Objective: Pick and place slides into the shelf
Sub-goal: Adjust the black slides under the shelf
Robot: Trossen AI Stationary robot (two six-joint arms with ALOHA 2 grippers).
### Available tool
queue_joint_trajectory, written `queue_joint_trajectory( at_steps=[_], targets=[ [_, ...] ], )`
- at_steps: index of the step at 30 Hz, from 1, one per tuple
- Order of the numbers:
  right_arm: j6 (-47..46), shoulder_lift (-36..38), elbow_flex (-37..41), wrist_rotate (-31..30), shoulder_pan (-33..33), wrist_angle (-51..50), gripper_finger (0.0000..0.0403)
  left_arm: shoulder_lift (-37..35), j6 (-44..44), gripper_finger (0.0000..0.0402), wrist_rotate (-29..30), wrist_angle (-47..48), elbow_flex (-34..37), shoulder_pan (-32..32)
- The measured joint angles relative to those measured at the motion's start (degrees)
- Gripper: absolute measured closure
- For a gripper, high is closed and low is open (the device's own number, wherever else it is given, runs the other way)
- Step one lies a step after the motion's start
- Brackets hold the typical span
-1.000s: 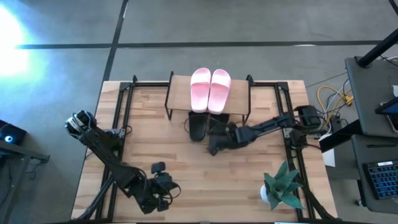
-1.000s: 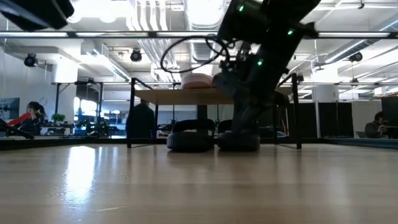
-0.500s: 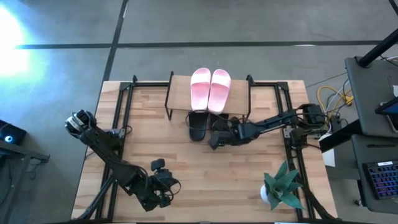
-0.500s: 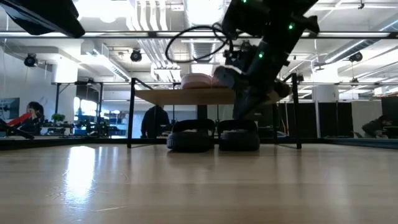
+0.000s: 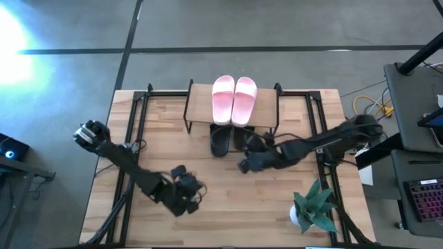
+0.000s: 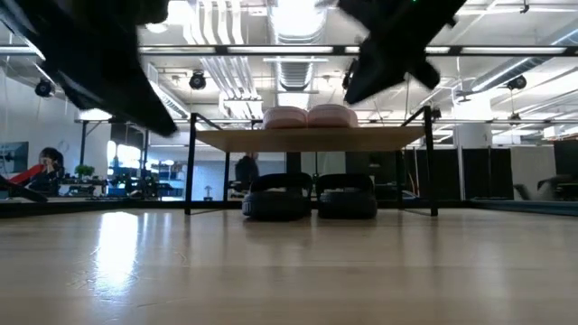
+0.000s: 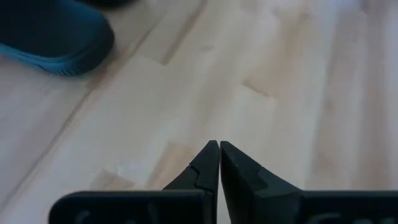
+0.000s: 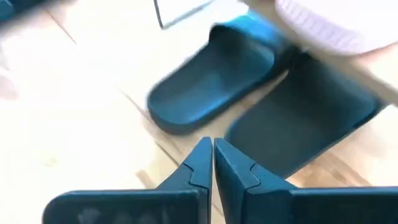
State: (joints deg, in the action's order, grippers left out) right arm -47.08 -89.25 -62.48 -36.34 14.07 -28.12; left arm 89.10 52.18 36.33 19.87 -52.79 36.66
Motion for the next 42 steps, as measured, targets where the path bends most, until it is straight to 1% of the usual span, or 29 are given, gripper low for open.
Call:
queue_joint_trajectory(
  at_steps=[6,7,9,12,13,18,23,26,28,32,36,42],
  targets=[
    [-4.6,7.2,0.0,-10.8,9.3,-2.2,0.0394,0.0,0.0,0.0402,0.1,-20.1,10.5,-8.2],
    [-5.1,8.1,0.0,-12.0,10.6,-2.1,0.0394,0.1,0.0,0.0402,0.1,-22.9,11.9,-9.7],
    [-6.3,9.7,0.0,-14.0,13.0,-2.8,0.0394,0.2,0.0,0.0402,0.1,-25.7,14.0,-12.4],
    [-8.5,11.0,0.0,-16.3,15.2,-4.0,0.0394,0.2,-1.2,0.0402,0.0,-27.1,15.4,-16.1],
    [-9.1,11.2,0.0,-16.7,15.7,-4.5,0.0394,0.2,-2.8,0.0402,-0.4,-27.6,15.7,-17.2],
    [-10.4,10.7,0.0,-17.3,16.2,-5.2,0.0394,0.2,-13.6,0.0402,-6.1,-30.9,15.1,-22.2],
    [-10.7,9.2,0.0,-17.3,16.1,-5.5,0.0394,0.2,-18.4,0.0402,-6.9,-31.6,14.8,-25.9],
    [-11.7,8.5,0.0,-17.3,16.2,-6.1,0.0394,0.7,-21.3,0.0402,-11.3,-32.0,14.8,-27.7],
    [-11.9,8.3,0.0,-17.3,16.1,-6.3,0.0394,1.5,-23.6,0.0402,-13.3,-32.5,14.8,-28.1],
    [-11.9,8.2,0.0,-17.3,16.0,-7.2,0.0394,4.1,-25.1,0.0402,-16.4,-33.8,13.7,-28.0],
    [-13.0,8.2,0.0,-17.3,15.8,-8.7,0.0394,8.3,-27.3,0.0402,-16.7,-35.5,12.3,-28.1],
    [-14.5,8.2,0.0,-17.3,15.6,-9.8,0.0394,14.0,-27.5,0.0402,-16.3,-35.4,8.7,-29.7]
  ],
)
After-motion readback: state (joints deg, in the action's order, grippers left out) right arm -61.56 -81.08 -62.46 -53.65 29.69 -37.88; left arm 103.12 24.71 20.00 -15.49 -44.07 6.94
